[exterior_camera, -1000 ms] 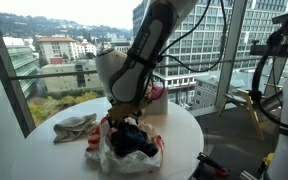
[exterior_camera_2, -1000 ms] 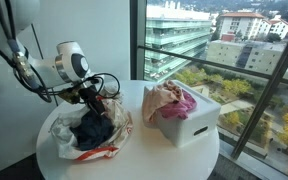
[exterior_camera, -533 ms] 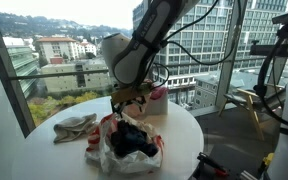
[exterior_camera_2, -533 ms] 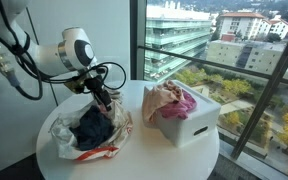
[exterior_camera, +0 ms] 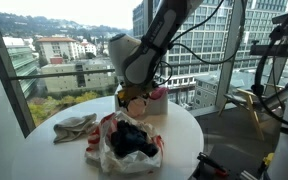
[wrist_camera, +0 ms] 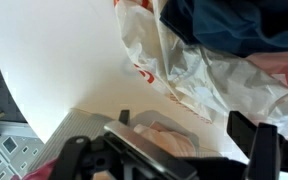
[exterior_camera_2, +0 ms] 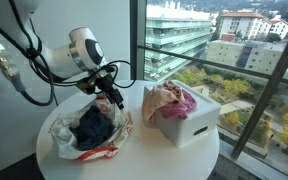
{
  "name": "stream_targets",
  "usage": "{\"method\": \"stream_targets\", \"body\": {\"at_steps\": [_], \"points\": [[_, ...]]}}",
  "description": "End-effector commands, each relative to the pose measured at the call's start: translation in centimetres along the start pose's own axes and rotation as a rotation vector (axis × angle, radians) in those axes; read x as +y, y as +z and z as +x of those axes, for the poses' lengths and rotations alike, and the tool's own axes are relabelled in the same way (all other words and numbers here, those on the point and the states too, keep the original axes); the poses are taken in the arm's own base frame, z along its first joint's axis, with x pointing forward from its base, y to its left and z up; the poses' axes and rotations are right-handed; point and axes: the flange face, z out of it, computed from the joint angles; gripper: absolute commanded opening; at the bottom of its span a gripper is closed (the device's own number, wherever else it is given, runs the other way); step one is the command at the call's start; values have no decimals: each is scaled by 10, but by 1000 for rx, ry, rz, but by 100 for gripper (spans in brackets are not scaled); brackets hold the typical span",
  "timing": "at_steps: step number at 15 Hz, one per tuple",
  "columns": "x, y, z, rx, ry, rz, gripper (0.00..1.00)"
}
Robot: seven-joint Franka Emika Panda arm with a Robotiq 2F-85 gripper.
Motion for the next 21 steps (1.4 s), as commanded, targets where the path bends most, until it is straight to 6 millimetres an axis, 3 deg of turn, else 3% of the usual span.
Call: {"method": "stream_targets", "body": {"at_steps": [1,5,11,14,21], "points": [[-4,26,5,-1,0,-46,100],[-14,42,-3,-12,-19,-49,100],[-33,42,-9,2,-45,-25,100],[-35,30,-19,-28,-77,-18,100],[-33,35,-40,-152,-212,25,100]]}}
